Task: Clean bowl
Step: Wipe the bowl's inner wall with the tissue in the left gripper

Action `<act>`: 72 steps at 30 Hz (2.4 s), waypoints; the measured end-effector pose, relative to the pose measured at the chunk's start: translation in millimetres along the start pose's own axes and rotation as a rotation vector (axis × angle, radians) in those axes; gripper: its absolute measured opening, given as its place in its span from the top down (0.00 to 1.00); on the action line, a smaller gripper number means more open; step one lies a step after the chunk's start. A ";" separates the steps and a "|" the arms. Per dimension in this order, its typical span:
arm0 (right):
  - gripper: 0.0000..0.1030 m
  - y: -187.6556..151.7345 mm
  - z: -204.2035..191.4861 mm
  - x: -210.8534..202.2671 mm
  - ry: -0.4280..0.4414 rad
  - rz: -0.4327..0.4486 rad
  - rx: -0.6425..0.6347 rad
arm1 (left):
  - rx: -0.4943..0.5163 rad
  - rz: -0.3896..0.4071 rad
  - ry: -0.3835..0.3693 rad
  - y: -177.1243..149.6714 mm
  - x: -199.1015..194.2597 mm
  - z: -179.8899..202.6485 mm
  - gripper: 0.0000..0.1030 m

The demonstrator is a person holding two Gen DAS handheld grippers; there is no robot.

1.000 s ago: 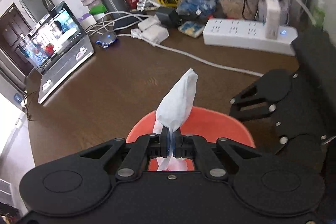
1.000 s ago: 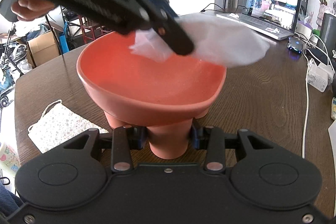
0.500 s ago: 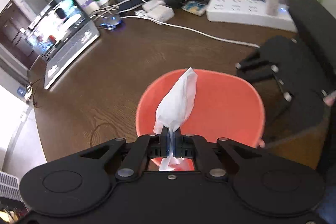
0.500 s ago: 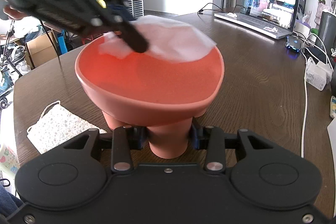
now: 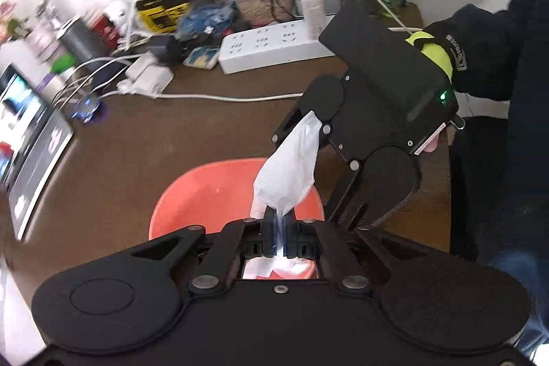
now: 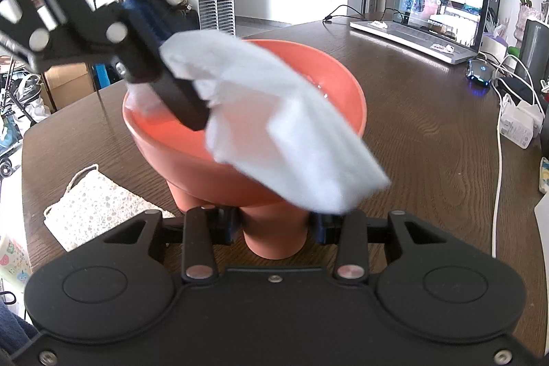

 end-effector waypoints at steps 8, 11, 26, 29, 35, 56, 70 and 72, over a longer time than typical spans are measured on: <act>0.57 -0.3 -0.1 -0.8 0.000 0.000 0.000 | 0.306 -0.049 0.049 4.0 22.6 -15.9 0.97; 0.57 -0.1 0.0 -1.1 0.000 0.000 0.000 | 0.398 -0.121 0.067 3.6 29.9 -24.9 0.97; 0.57 -3.7 -5.4 -5.4 0.004 -0.002 -0.004 | 0.516 -0.384 0.010 -14.0 28.5 -7.6 0.97; 0.57 -3.2 -5.1 -4.2 0.005 -0.002 -0.003 | 0.531 -0.396 -0.009 -13.5 27.9 -0.9 0.97; 0.57 -1.9 -4.3 -3.4 0.004 -0.002 -0.004 | 0.541 -0.382 -0.053 -7.7 22.1 14.0 0.97; 0.57 -0.6 -3.4 -1.4 0.004 -0.003 -0.001 | 0.457 -0.289 -0.060 23.5 71.1 -6.0 0.97; 0.57 -0.5 1.6 -2.8 0.013 -0.001 -0.002 | 0.411 -0.362 -0.052 -17.5 39.0 -1.5 0.97; 0.57 -0.3 3.6 -2.7 0.014 -0.001 -0.001 | 0.402 -0.348 -0.066 -16.2 34.3 5.5 0.97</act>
Point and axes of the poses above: each gripper's, at about its wrist camera, not at the fingertips, and x roughly the way its jaws point, z to its right, y to its top, the point moved 3 cm from there along x, roughly the way its jaws point, and after that the axes turned 2 degrees about -y, right-handed, at the moved point
